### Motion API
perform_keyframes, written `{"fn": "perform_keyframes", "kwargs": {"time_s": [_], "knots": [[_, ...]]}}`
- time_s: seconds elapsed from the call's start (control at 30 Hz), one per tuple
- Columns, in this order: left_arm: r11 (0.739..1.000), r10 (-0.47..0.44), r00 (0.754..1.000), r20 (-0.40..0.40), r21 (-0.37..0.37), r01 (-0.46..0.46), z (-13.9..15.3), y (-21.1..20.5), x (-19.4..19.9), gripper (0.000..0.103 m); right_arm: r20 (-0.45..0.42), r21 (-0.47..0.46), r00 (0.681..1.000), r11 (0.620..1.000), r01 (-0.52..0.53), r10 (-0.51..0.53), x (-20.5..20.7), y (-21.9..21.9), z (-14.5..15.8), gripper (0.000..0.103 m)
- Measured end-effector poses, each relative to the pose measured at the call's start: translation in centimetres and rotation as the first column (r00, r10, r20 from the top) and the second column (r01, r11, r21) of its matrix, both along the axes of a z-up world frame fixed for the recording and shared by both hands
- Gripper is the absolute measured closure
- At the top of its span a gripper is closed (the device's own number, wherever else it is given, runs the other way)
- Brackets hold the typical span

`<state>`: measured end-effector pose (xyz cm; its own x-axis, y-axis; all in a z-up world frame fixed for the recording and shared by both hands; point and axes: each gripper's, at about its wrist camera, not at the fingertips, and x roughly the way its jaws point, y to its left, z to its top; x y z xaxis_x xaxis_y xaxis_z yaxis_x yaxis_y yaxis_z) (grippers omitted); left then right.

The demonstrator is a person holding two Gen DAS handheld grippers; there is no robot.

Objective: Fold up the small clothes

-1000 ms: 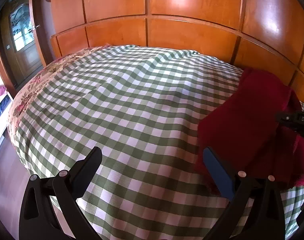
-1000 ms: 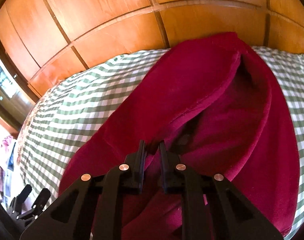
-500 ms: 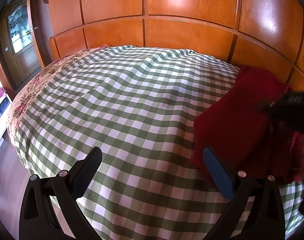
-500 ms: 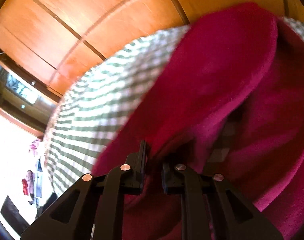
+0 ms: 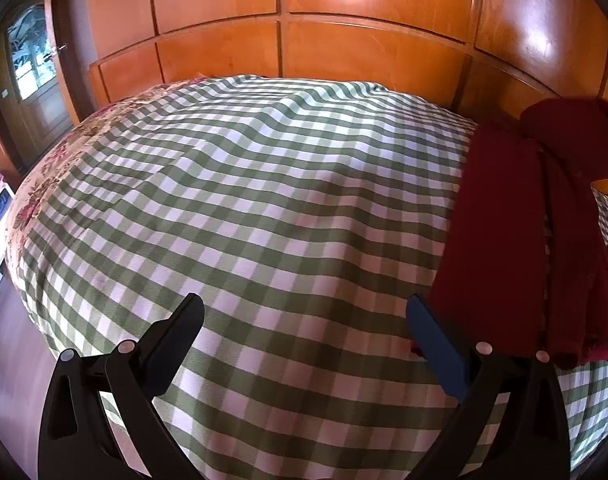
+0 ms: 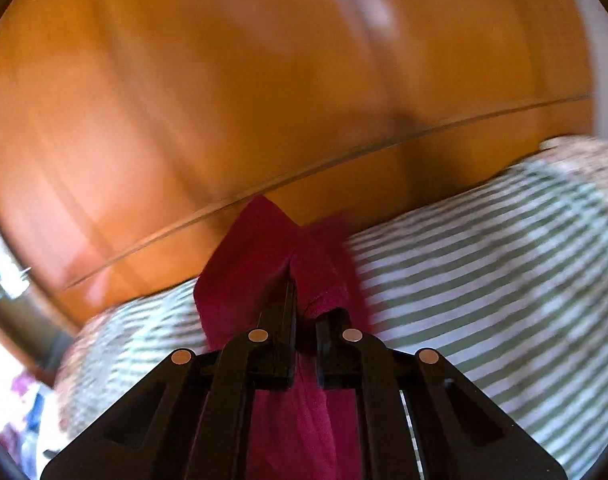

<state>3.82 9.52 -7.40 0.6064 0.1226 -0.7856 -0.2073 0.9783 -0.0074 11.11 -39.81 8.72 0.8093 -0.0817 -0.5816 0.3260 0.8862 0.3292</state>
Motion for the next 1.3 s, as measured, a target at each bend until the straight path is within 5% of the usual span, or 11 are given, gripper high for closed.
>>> {"fn": "perform_keyframes", "kwargs": {"time_s": [0.27,0.4,0.47,0.57,0.7,0.8,0.9,1.03,1.1,1.2,1.3], "knots": [[0.993,-0.115,0.993,-0.029,-0.026,0.114,0.0,-2.2,1.6,0.003,-0.214,-0.123,0.947,0.968,0.217,-0.24,2.3,-11.3,-5.5,0.097],[0.976,-0.206,0.976,-0.073,-0.087,0.2,-0.7,-3.9,3.1,0.011,-0.252,0.028,0.953,0.983,0.182,-0.169,2.9,-14.0,-7.7,0.047],[0.967,-0.244,0.966,-0.092,-0.1,0.234,-1.2,-4.9,3.8,0.015,-0.239,0.036,0.958,0.985,0.17,-0.156,2.6,-13.7,-7.8,0.039],[0.954,-0.293,0.949,-0.117,-0.093,0.284,-2.0,-6.6,4.4,0.032,-0.259,-0.028,0.956,0.991,0.134,-0.136,2.1,-12.3,-7.7,0.039],[0.92,-0.392,0.914,-0.104,-0.049,0.389,-1.6,-8.5,4.8,0.095,-0.298,0.005,0.95,0.995,0.099,-0.093,2.0,-13.2,-8.0,0.036],[0.945,-0.326,0.944,-0.045,0.027,0.327,0.8,-6.5,6.4,0.096,-0.436,-0.052,0.899,0.996,-0.07,0.04,2.8,-12.4,-8.4,0.029],[0.98,-0.192,0.981,-0.004,0.054,0.192,2.8,-2.6,8.6,0.096,-0.608,-0.336,0.794,0.908,-0.25,-0.006,2.8,-9.5,-9.3,0.029],[0.995,0.062,0.994,0.086,0.078,-0.069,6.1,3.3,10.6,0.089,-0.681,-0.591,0.72,0.68,-0.433,-0.134,0.8,-6.4,-10.5,0.012],[0.993,0.113,0.984,0.137,0.023,-0.117,7.4,4.9,10.1,0.046,-0.631,-0.576,0.764,0.741,-0.345,-0.134,-0.8,-6.5,-9.0,0.012],[0.995,0.096,0.982,0.162,-0.012,-0.095,7.7,4.8,9.1,0.047,-0.486,-0.394,0.874,0.89,-0.229,0.01,-3.4,-5.2,-6.1,0.016],[0.999,0.026,0.989,0.143,-0.045,-0.019,6.6,2.7,8.4,0.047,-0.357,-0.104,0.911,0.961,-0.257,0.205,-5.2,-2.1,-5.8,0.037]]}}
